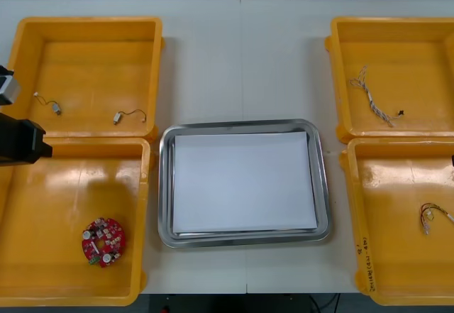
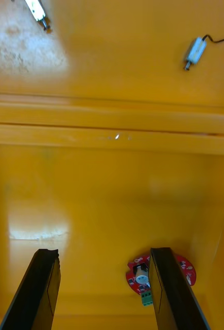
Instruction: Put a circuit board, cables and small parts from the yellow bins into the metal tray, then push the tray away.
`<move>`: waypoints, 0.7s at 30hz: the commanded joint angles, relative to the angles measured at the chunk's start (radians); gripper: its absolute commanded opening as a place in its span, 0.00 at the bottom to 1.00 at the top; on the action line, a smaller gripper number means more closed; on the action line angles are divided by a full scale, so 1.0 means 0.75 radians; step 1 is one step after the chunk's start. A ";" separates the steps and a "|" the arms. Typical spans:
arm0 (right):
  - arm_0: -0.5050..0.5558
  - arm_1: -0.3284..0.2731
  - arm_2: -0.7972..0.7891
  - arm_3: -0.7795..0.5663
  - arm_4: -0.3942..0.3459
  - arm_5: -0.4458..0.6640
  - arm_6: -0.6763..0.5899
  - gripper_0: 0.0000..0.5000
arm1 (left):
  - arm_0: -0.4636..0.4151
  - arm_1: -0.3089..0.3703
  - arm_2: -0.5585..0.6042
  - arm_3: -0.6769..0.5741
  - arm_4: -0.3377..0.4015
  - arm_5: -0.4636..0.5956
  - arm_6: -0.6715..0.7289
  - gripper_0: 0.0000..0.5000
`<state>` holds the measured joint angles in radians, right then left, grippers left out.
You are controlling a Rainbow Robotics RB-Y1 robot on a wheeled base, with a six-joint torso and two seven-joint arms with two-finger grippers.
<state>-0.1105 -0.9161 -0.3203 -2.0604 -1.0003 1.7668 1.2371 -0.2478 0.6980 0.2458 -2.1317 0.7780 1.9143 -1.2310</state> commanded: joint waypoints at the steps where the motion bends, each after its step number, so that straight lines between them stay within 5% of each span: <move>1: -0.035 -0.057 -0.045 -0.012 -0.008 0.009 0.034 1.00 | 0.048 -0.035 0.016 -0.003 0.006 0.007 -0.034 1.00; 13: -0.027 -0.059 0.012 0.002 0.045 -0.008 0.052 1.00 | 0.046 -0.002 0.016 -0.005 0.032 0.007 -0.058 1.00; 21: 0.104 -0.104 0.036 0.000 0.023 -0.135 0.083 1.00 | 0.046 0.035 0.016 -0.005 0.088 0.007 -0.140 1.00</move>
<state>-0.0904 -0.9286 -0.3029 -2.0550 -0.9784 1.7013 1.2386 -0.2234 0.6817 0.2458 -2.1287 0.8208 1.9143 -1.2311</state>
